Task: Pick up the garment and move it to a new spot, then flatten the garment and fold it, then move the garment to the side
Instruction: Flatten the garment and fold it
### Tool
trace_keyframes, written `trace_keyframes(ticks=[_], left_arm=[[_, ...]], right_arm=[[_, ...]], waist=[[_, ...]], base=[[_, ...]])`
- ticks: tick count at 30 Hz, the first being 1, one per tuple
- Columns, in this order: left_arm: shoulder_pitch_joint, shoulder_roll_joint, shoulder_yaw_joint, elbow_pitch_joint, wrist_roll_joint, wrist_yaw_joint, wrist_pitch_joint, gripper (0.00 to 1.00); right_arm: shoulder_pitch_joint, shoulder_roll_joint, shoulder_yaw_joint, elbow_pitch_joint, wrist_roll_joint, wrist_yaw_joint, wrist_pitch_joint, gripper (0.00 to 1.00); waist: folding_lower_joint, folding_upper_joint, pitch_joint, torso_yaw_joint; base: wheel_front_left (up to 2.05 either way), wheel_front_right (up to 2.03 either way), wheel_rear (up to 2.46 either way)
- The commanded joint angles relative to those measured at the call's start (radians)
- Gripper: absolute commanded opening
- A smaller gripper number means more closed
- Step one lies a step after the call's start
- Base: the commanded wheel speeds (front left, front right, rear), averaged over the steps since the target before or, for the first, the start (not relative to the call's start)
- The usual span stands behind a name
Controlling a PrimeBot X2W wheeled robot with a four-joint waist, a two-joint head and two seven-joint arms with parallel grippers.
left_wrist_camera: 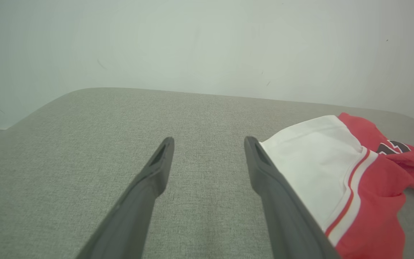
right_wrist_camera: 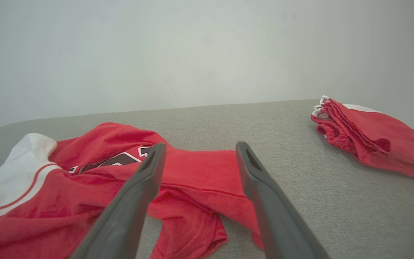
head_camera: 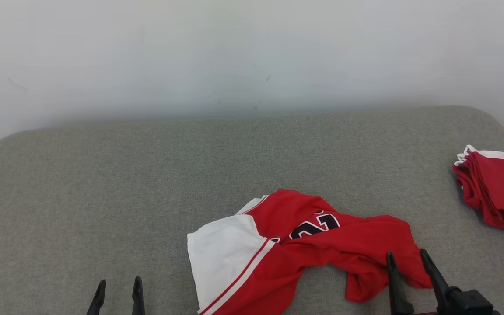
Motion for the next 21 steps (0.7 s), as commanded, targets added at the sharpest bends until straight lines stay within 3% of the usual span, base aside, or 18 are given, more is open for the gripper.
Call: trace_keyframes(ticks=[1,21], left_arm=[[0.01,-0.001,-0.001,-0.002,-0.005,0.003,-0.003,1.0],[0.002,-0.001,-0.011,0.001,-0.029,-0.001,-0.003,1.0]], right_arm=[[-0.009,0.002,0.003,0.001,0.002,-0.003,-0.005,1.0],[-0.023,0.002,-0.009,-0.006,-0.004,-0.003,-0.008,1.0]], waist=[[0.0001,0.0,-0.001,-0.001],[0.0001,0.0,0.009,-0.01]], base=[[0.0,0.0,0.0],[0.0,0.0,0.0]])
